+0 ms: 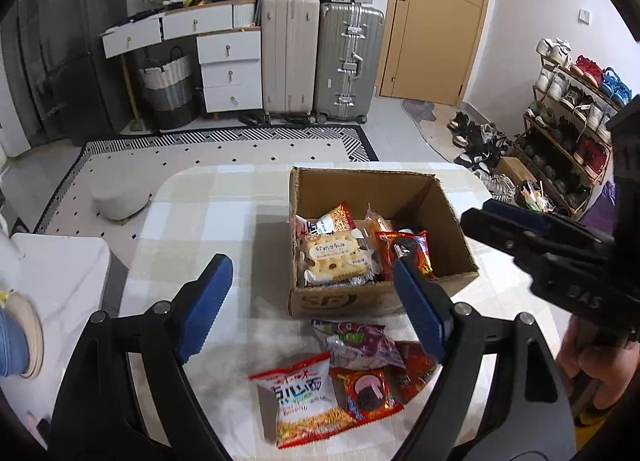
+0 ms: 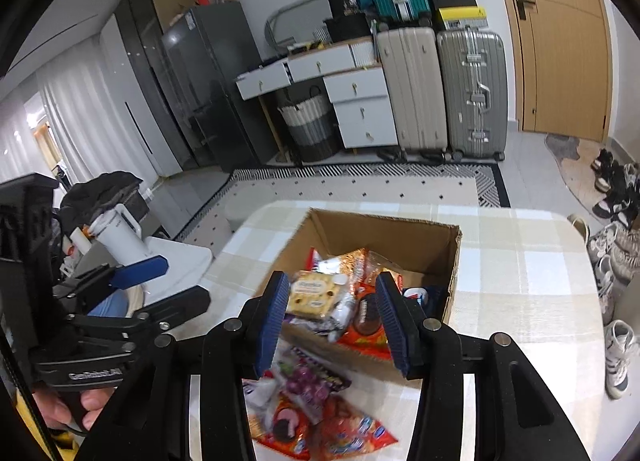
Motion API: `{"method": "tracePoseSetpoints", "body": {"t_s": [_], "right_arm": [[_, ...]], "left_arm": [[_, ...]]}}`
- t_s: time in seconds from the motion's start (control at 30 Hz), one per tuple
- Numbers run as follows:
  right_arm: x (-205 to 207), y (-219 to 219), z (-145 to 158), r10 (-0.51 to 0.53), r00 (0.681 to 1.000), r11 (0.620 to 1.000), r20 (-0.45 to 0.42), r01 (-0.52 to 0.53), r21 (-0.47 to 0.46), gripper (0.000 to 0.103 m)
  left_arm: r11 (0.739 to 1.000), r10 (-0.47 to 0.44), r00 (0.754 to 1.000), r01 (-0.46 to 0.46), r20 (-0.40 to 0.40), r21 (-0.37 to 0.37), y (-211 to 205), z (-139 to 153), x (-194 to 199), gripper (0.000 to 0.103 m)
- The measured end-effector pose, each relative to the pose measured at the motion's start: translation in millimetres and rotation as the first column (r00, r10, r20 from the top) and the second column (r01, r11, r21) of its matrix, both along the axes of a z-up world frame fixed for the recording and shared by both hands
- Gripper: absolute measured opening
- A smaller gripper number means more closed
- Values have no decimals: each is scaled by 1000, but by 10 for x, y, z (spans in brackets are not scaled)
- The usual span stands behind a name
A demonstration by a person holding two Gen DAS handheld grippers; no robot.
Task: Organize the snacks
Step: 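Move both tools back toward the remaining snacks on the table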
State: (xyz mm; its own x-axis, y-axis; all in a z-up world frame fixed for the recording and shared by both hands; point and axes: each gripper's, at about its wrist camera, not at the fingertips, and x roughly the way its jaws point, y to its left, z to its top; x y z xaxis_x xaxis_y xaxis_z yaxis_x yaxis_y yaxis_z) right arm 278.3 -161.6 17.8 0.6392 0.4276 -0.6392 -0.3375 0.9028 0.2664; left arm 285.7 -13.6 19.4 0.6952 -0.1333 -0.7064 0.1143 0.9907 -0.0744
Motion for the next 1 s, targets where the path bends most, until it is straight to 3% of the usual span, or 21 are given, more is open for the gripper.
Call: {"method": "tracePoseSetpoints", "body": {"t_s": [0.23,0.37,0.5,0.63,0.87,1.0], "right_arm": [[-603,56,310,19,998,1000,67,-20,19,50],[-991,76,423,25,994,999,111,-29,31,59],[-1402,100,467,27,990,999,141,-33,41,60],[-1759,96,428,14,985,998,171,-23,51,65],[-2197,39,207,-18,985,997,172,4,83,74],[-2384,-12,12,-47,985,996,169,33,86,90]], "left_arm": [[1000,12,999,-11,52,-2,64,256,-554,83],[1000,25,996,-24,89,-14,116,387,-930,84],[998,53,989,-48,139,-38,221,520,-1349,87],[997,71,979,-65,191,-39,287,581,-1753,103],[997,77,973,-70,216,-41,347,446,-2354,103],[995,95,974,-87,204,-48,402,265,-2517,103]]}}
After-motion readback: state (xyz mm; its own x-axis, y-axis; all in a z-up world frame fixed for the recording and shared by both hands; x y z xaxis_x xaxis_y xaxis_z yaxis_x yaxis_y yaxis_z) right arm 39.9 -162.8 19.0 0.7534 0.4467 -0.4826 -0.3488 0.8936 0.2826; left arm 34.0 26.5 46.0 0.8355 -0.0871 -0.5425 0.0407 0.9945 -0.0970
